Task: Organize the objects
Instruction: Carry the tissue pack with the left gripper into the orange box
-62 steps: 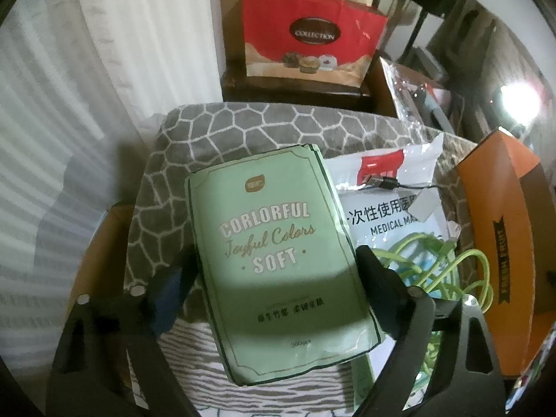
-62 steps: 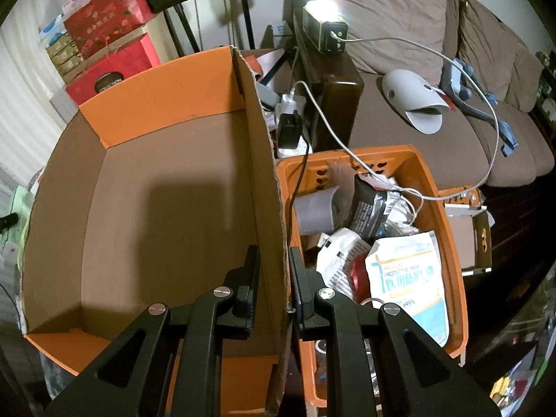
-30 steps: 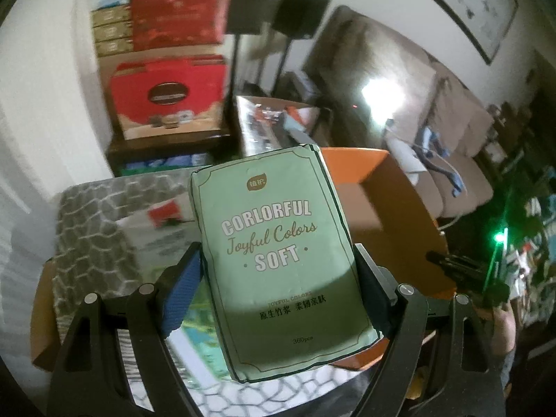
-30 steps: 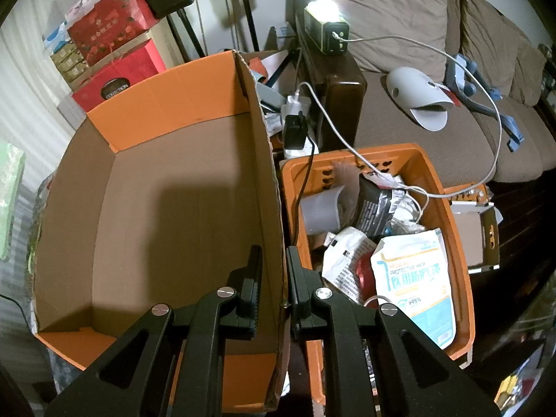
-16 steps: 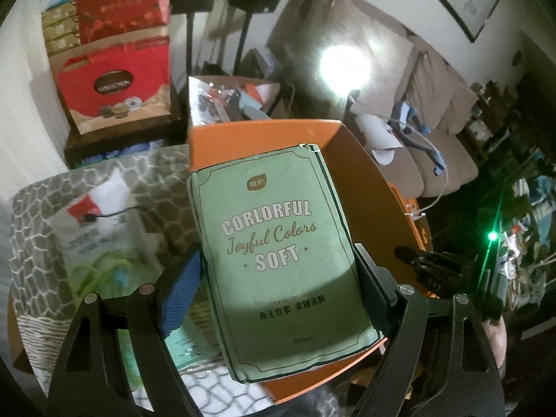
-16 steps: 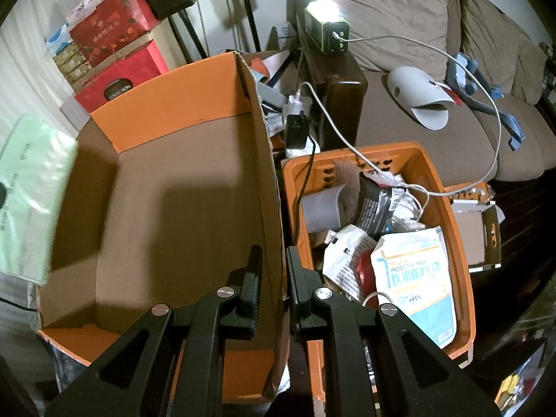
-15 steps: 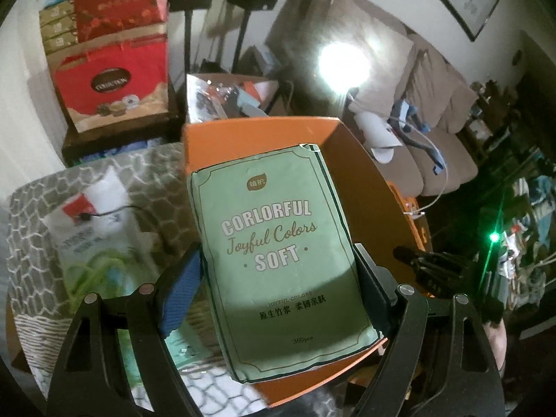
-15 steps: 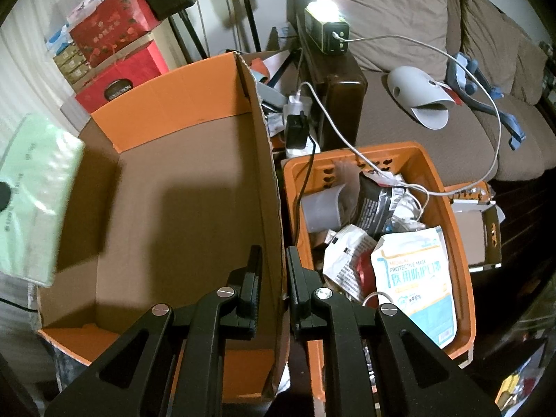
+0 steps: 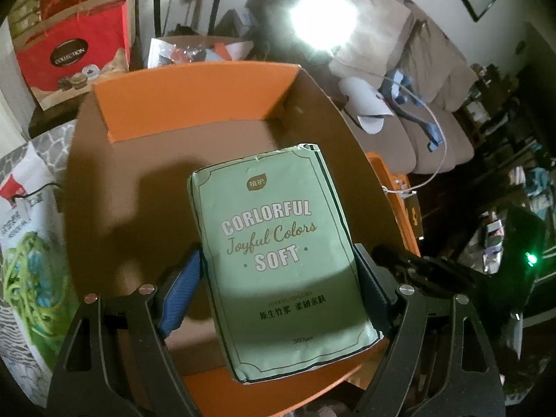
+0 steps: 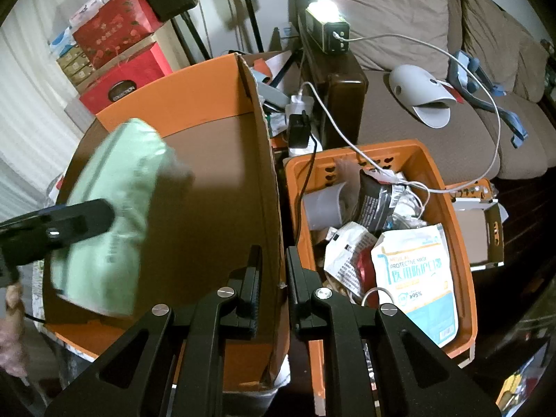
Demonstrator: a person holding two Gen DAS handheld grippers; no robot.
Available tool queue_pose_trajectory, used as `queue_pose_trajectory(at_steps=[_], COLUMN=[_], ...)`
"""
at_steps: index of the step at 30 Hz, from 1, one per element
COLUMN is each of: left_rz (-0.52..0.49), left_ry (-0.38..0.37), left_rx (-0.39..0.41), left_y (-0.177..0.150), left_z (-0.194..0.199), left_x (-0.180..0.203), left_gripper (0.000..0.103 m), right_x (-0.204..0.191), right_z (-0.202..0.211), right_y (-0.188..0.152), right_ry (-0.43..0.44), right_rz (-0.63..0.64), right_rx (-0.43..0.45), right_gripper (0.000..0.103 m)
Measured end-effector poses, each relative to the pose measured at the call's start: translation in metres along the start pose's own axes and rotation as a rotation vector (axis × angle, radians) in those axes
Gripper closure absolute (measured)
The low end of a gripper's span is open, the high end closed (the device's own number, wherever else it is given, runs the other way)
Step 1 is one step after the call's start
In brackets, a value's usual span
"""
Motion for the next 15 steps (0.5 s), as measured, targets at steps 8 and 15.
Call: queue_pose_trajectory(at_steps=[8,15], left_rz=[0.015,0.024], left_ry=[-0.006,0.003], left_rx=[-0.042,-0.058], left_y=[0.001,0.001], left_z=[-0.030,-0.046], left_x=[0.027,0.033], left_gripper=[0.023,0.022], right_x=[0.000,0.002], right_z=[0.001,0.001], right_y=[-0.002,-0.004], right_ry=[0.009,0.016], right_rz=[-0.003,-0.006], right_rx=[-0.001,-0.010], right_gripper=[0.091,0.090])
Point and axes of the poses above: each gripper's, at about its wrist camera, not at the fingertips, and z roughly against the way its jaws point, x to its right, y to its top, the point moved 1 cm from there along -z, roughly the way its jaws point, and after that the axes turned 6 degrees about y, right-handed, at the moved point
